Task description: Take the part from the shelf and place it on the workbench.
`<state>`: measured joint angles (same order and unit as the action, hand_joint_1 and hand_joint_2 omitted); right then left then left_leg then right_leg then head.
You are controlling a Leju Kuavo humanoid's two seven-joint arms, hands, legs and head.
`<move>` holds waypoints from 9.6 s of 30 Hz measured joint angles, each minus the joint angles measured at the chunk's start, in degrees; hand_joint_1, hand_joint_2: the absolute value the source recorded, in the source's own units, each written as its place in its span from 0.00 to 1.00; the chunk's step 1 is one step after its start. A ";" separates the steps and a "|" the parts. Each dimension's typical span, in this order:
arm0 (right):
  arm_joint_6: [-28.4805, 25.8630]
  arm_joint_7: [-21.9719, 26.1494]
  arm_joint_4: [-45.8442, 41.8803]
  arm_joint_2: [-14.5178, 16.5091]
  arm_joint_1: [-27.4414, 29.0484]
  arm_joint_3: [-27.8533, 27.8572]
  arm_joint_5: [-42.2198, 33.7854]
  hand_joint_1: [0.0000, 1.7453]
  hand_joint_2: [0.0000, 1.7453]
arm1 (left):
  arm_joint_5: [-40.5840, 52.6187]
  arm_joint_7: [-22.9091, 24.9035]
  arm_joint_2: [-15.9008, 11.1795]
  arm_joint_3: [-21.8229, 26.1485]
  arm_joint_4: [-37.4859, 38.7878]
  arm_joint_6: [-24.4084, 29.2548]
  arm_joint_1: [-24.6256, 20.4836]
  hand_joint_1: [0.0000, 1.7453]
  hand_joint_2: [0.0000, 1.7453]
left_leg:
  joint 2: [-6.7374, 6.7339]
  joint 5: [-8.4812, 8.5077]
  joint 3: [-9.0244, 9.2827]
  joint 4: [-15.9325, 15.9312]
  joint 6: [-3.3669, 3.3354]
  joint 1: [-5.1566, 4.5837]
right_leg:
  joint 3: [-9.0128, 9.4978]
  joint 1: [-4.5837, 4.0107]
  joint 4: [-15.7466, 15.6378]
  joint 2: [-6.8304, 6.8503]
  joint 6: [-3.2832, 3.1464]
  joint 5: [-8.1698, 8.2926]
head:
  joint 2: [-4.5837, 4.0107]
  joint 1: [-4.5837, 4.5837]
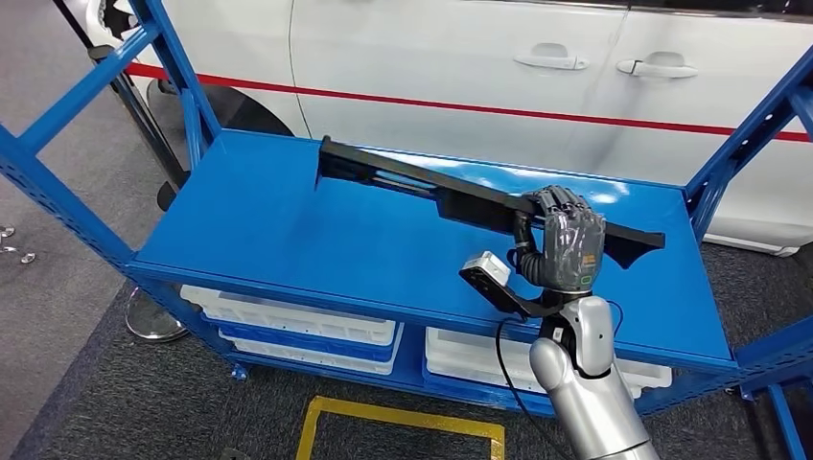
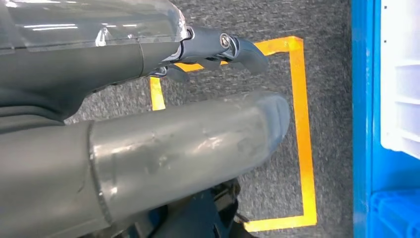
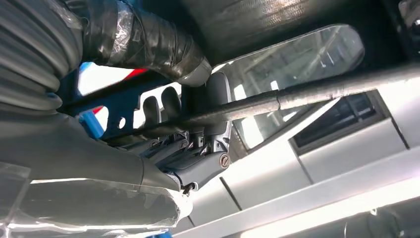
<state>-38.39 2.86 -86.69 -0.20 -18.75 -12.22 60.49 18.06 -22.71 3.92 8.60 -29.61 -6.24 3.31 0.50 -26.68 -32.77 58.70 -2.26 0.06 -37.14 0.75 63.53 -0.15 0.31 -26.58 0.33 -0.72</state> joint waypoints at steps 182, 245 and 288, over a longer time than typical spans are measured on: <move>-1.48 19.25 -17.16 1.31 1.02 -5.11 -2.51 1.00 1.00 | -5.31 -2.40 2.83 -5.28 10.17 1.29 -9.25 0.00 1.00 | -0.62 0.53 2.10 -2.56 -0.47 -0.04 | -6.14 0.13 10.84 0.13 1.08 -5.04 | 0.00 -0.06; -1.58 18.56 -17.89 -2.92 -0.17 -7.80 1.74 1.00 1.00 | -6.97 -3.48 1.72 -9.71 10.92 1.33 -9.18 0.00 1.00 | 2.55 2.77 -1.76 -0.65 -0.43 0.04 | -2.65 0.29 8.93 0.03 0.75 -4.96 | 0.00 -0.28; -1.63 19.57 -19.84 -4.55 0.82 -7.51 0.15 1.00 1.00 | -7.96 0.54 0.91 -11.77 10.25 4.06 -7.21 0.00 1.00 | 0.32 -4.16 -9.89 14.30 2.87 0.46 | 3.40 0.66 -3.95 1.22 -0.92 -0.50 | 0.00 -0.49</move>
<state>-40.02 22.43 -106.53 -4.75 -17.93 -19.74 60.64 10.10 -22.17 4.83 -3.17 -19.36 -2.18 -3.90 0.82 -30.84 -42.66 73.00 0.62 0.52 -33.74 1.41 59.58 1.07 -0.61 -27.07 0.33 -1.21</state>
